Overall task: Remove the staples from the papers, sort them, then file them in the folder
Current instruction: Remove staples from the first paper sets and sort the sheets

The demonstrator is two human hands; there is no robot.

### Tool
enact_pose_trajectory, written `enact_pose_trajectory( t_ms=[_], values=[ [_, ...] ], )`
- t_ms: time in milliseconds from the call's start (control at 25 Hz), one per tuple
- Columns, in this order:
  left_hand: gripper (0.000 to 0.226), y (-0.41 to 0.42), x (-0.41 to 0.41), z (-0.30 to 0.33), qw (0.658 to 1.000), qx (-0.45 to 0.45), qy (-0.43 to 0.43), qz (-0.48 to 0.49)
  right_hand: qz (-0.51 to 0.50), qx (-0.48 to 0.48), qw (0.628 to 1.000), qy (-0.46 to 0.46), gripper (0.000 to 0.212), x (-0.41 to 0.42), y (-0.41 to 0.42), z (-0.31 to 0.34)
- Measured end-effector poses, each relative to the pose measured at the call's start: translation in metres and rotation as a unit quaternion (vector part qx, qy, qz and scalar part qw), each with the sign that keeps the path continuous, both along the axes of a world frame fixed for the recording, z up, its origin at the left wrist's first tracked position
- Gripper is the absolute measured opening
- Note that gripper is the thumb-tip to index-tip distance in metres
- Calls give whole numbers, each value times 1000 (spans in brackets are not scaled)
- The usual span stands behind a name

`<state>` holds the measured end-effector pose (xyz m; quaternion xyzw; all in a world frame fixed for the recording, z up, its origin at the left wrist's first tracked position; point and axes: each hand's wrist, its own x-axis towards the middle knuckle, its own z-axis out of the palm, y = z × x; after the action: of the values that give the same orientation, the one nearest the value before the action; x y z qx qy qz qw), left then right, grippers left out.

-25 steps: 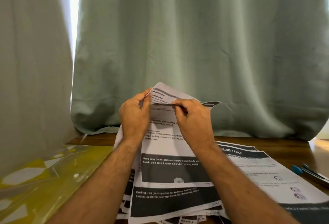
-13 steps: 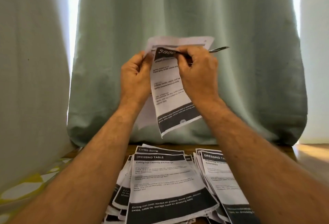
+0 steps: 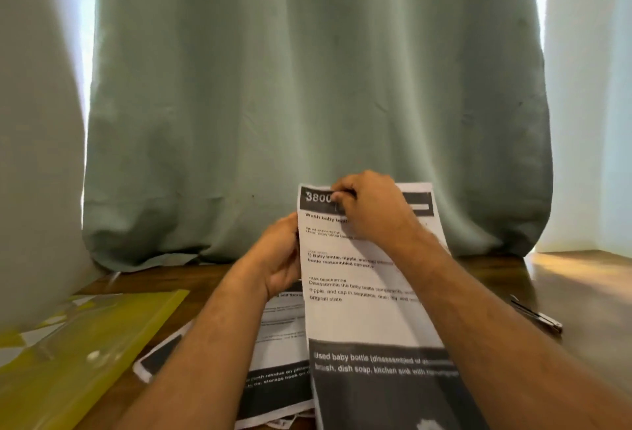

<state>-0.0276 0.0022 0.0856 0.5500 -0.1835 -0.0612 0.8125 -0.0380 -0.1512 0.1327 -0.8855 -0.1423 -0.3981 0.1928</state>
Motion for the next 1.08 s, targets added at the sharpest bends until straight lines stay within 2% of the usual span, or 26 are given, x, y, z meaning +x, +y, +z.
enact_pose_trajectory(
  t_ms=[120,320,480,720,1000,1080],
  values=[
    [35,-15,14,-44,998,4,63,-3,-18,20,995,96,15,18,-15,-41],
    [25,-22,23,-72,992,69,89,48,-7,45,988,145,15,32,-27,-91],
    [21,-26,28,-88,981,109,123,99,7,40,979,199,16,41,-30,-102],
    [24,-27,28,-89,983,64,126,113,-17,-58,982,177,26,46,-21,-72],
    [39,-25,33,-92,984,49,130,109,-20,39,991,129,23,46,-16,-108],
    [26,-26,32,-92,985,91,105,103,-14,60,990,127,21,44,-17,-110]
  ],
)
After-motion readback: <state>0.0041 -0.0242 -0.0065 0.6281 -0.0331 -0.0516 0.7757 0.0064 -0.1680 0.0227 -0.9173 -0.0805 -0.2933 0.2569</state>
